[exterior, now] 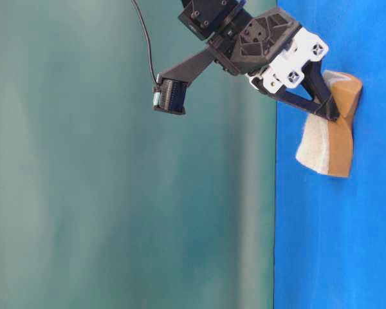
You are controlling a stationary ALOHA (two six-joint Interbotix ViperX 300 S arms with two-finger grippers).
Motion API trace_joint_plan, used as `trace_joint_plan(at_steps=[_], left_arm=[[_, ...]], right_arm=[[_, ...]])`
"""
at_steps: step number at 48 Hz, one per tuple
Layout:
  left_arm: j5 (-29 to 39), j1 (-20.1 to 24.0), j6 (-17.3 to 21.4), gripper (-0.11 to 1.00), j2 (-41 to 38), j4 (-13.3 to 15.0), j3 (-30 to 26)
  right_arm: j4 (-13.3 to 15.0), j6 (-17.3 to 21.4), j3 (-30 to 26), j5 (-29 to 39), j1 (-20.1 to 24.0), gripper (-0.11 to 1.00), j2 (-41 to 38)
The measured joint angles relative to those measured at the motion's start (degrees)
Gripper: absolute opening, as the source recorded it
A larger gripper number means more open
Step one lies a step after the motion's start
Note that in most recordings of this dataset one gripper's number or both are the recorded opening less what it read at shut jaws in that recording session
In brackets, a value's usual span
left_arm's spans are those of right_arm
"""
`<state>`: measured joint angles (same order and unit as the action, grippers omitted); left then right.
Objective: Hand over the sponge with the left arm and wipe it with the right arm.
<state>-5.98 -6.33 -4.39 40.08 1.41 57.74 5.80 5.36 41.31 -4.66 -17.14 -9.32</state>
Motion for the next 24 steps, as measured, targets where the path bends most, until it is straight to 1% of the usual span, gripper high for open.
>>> trace_joint_plan(at_steps=[5,10,17,24], left_arm=[[-0.1,0.0,0.1,0.83,0.1,0.1,0.0],[0.0,0.0,0.1,0.83,0.0,0.0,0.0],[-0.1,0.0,0.1,0.83,0.0,0.0,0.0],[-0.1,0.0,0.1,0.83,0.0,0.0,0.0]], right_arm=[[0.0,0.4,0.0,0.1,1.0,0.18,-0.1],[-0.2,0.7,0.0,0.0,3.8,0.18,0.0],[-0.9,1.6,0.0,0.1,10.4,0.18,-0.1],[-1.3,3.8,-0.5,0.2,17.5,0.18,-0.1]])
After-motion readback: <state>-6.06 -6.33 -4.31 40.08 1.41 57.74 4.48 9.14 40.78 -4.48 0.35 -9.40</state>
